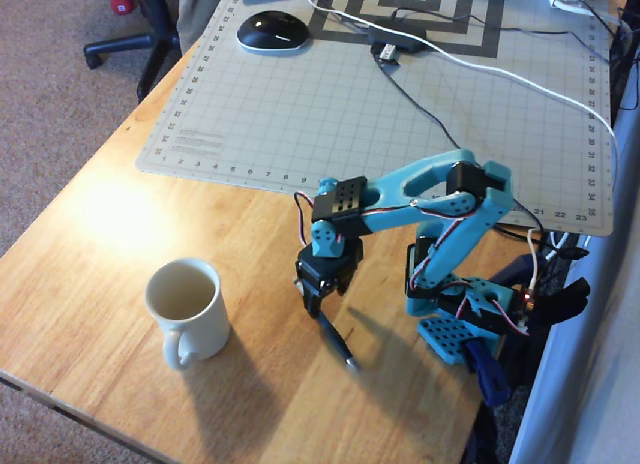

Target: Grasp a pen and put it in a mug.

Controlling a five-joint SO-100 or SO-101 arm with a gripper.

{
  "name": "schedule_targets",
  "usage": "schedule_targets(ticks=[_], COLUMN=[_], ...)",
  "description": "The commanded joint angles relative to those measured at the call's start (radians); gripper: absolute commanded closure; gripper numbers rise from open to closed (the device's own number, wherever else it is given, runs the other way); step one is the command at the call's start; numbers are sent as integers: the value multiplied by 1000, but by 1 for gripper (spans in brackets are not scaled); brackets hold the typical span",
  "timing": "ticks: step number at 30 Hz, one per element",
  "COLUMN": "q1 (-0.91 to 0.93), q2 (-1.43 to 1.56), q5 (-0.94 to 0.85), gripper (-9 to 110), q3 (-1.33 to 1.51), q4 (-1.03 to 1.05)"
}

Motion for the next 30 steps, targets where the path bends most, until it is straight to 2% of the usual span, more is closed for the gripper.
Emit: schedule_targets(ticks=[1, 20, 30], q1=[-8, -8, -6], q2=[-9, -67, -66], q5=[6, 5, 6], gripper=[80, 80, 102], q3=[-67, -14, -15], q4=[-43, -41, -51])
